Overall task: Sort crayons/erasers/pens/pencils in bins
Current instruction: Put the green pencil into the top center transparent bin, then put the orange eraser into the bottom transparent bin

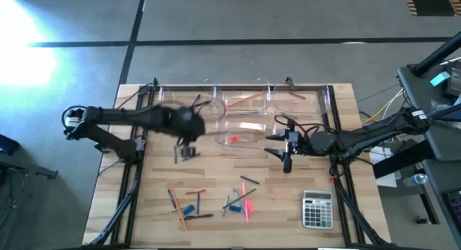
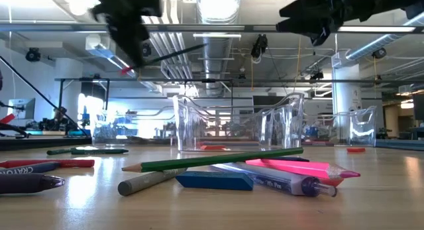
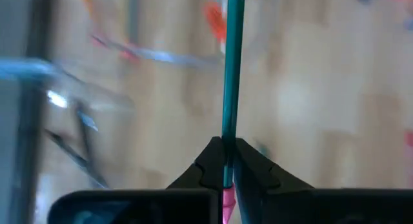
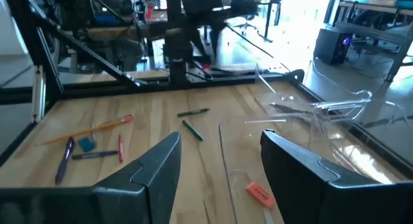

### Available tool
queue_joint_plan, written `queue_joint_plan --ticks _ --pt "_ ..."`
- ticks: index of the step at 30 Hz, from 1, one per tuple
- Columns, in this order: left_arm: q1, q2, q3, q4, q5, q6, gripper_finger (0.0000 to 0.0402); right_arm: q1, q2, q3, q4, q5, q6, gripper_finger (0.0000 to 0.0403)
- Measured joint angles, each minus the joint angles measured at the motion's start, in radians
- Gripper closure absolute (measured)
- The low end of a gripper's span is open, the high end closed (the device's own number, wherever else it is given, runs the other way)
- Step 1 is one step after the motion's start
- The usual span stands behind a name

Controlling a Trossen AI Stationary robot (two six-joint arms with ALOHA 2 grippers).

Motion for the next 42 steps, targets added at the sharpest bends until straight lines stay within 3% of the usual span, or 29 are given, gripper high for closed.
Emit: queue_joint_plan --ticks 6,9,16,22,26,35,39,42 --pt "0.255 0.186 0.149 0.094 0.133 0.277 0.0401 0.0 0.0 0.0 0.068 -0.001 0.0 0.02" --pt "0.335 0.318 0.265 0.094 0.151 0.367 0.0401 0.0 0.0 0.0 0.08 -0.002 0.007 0.02" --pt "0.375 0.57 0.516 0.086 0.197 0.508 0.0401 0.0 0.0 0.0 0.08 -0.002 0.026 0.02" --pt "0.41 0.708 0.679 0.058 0.199 0.525 0.0399 0.0 0.0 0.0 0.08 -0.003 0.029 0.02" --pt "0.427 0.732 0.697 0.061 0.199 0.507 0.036 0.0 0.0 -0.001 0.07 -0.003 0.029 0.02" --pt "0.441 0.695 0.696 0.066 0.167 0.466 0.0204 0.0 0.0 -0.001 0.065 -0.002 0.013 0.02" --pt "0.441 0.596 0.692 0.061 0.16 0.412 0.0181 0.0 0.0 -0.001 0.06 -0.003 0.024 0.02" --pt "0.439 0.471 0.652 0.093 0.231 0.348 0.0185 0.0 -0.01 -0.001 0.006 -0.003 0.031 0.02"
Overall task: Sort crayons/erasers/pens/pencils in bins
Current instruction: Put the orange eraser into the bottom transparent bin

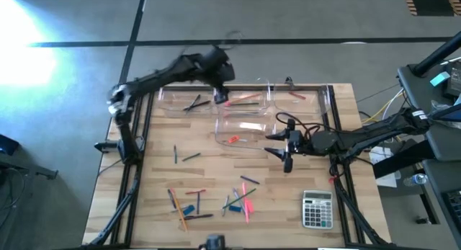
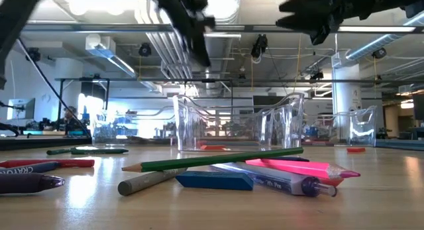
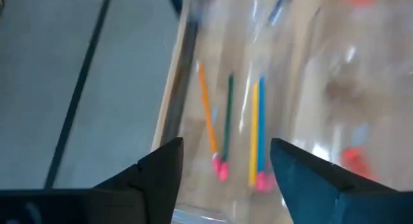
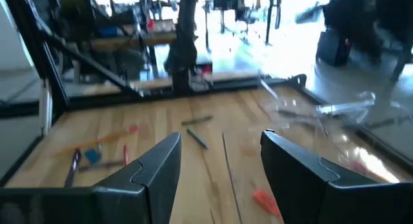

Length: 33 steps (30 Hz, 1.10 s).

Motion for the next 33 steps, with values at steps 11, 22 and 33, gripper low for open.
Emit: queue_joint_plan --ticks 11,22,33 --pt "-0.156 -0.511 -0.614 0.552 0.076 -0.183 0.0232 -0.001 -0.083 0.107 -0.577 0.106 0.17 0.02" --pt "-0.214 -0.779 -1.302 1.289 0.069 -0.431 0.024 0.0 0.045 0.218 -1.008 0.107 0.412 0.02" --pt "-0.229 -0.818 -1.47 1.597 0.072 -0.474 0.024 0.0 0.171 0.218 -1.091 0.103 0.532 0.02"
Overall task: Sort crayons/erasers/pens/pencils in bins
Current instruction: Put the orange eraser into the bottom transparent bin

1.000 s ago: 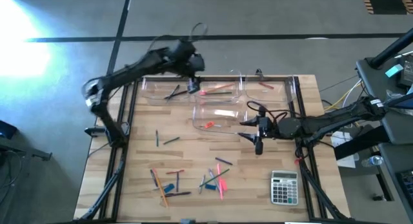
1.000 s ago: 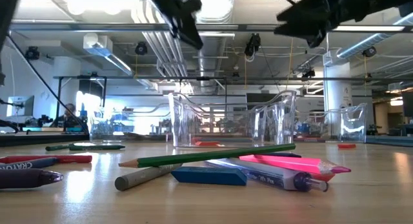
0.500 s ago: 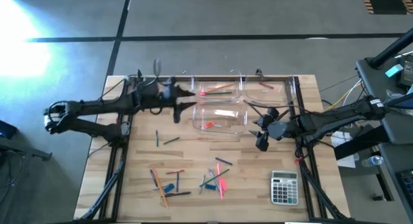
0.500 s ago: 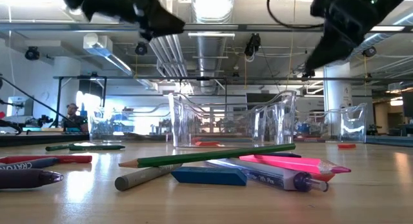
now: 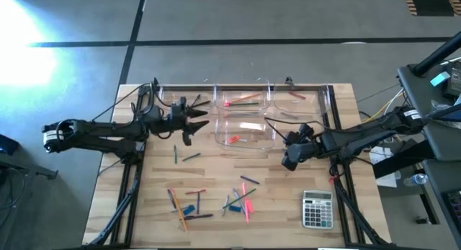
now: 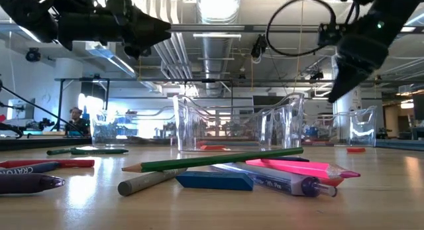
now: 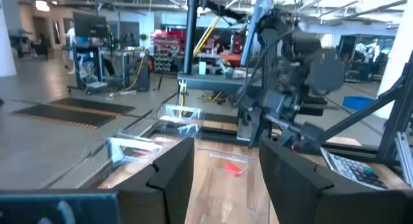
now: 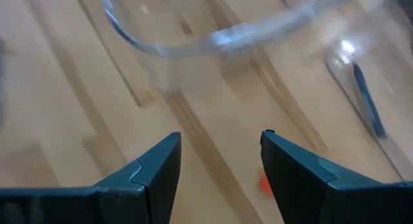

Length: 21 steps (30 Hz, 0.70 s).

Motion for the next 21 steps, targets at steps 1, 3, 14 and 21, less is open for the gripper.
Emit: queue_joint_plan --ticks 1,3,14,21 --pt "0.0 0.0 0.002 0.004 0.0 0.001 0.024 0.0 0.007 0.0 -0.018 0.0 0.013 0.02" --pt "0.0 0.001 0.004 0.004 0.0 0.0 0.024 0.0 0.017 0.0 -0.045 0.001 0.04 0.02" --pt "0.0 0.003 -0.003 -0.008 0.008 -0.005 0.024 0.0 0.059 -0.048 -0.053 -0.012 0.119 0.02" --pt "-0.002 0.003 -0.005 -0.024 0.009 -0.012 0.024 0.0 0.032 -0.124 -0.048 -0.033 0.219 0.02"
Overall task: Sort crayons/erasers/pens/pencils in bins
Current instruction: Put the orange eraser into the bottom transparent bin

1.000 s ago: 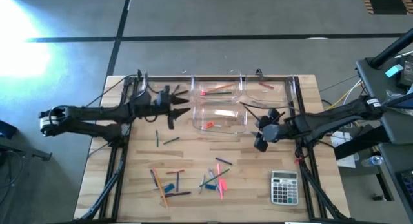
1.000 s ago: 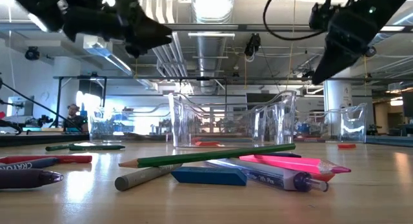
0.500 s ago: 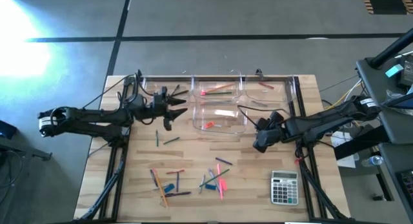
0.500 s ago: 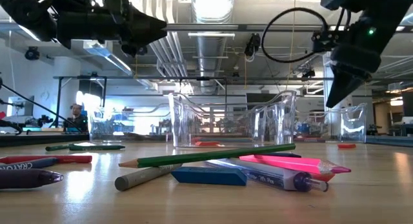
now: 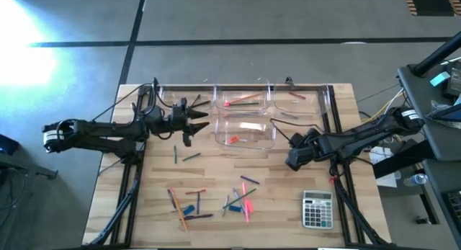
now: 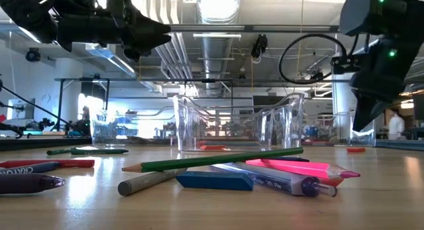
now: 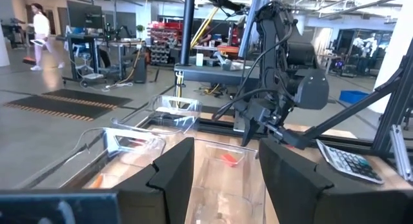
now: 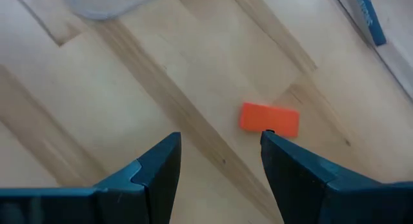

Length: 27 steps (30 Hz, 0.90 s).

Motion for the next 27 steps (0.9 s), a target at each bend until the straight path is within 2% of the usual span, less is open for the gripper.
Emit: queue_joint_plan --ticks 7,16,27 --pt "0.001 0.005 -0.002 -0.002 0.0 -0.014 0.024 0.0 0.005 -0.062 0.052 0.01 0.029 0.02" --pt "0.001 0.03 -0.003 -0.004 0.0 -0.013 0.024 -0.002 0.025 -0.068 0.076 0.133 0.036 0.02" --pt "0.001 0.033 -0.003 -0.002 0.0 -0.013 0.024 -0.054 0.025 -0.09 0.103 0.124 0.07 0.02"
